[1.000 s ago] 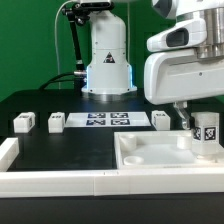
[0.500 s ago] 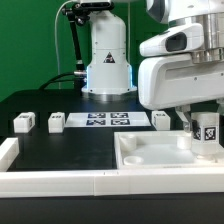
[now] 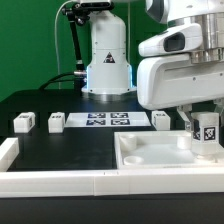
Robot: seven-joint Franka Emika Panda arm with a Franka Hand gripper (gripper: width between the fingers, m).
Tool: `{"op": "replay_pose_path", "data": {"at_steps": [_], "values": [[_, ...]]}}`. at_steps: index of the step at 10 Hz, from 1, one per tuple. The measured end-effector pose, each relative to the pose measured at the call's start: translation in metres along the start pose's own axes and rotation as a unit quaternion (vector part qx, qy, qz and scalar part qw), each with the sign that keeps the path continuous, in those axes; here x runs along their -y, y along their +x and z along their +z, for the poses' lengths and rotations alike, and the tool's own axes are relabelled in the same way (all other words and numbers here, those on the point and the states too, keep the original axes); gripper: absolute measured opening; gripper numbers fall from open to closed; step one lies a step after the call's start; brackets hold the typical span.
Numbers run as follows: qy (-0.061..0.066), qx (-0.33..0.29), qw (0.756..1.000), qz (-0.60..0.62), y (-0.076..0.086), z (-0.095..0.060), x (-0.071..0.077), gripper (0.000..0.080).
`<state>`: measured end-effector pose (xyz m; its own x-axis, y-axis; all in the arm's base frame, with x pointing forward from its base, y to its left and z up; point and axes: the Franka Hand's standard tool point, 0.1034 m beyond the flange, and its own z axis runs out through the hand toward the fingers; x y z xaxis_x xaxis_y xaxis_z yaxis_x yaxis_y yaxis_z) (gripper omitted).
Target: Assemble square table
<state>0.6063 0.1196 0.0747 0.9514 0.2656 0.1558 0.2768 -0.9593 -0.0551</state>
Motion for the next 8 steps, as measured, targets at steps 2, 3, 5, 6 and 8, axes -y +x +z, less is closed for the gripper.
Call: {"op": "replay_pose_path", "data": {"at_steps": [2,3,5,6,8], "values": [[0.002,0.000,0.996,0.091,-0.0008,0.0006,0.0007,0.0294],[0.002,-0.002,0.988,0.156,-0.0008,0.0007,0.0010,0.0294],[0.004,-0.003,0.964,0.266,-0.0007,0.0009,0.0015,0.0294],[0.008,-0.003,0.948,0.319,-0.0006,0.0009,0.0014,0.0294],[0.012,0.001,0.905,0.425,-0.0007,0.0012,0.0026,0.0294]]}}
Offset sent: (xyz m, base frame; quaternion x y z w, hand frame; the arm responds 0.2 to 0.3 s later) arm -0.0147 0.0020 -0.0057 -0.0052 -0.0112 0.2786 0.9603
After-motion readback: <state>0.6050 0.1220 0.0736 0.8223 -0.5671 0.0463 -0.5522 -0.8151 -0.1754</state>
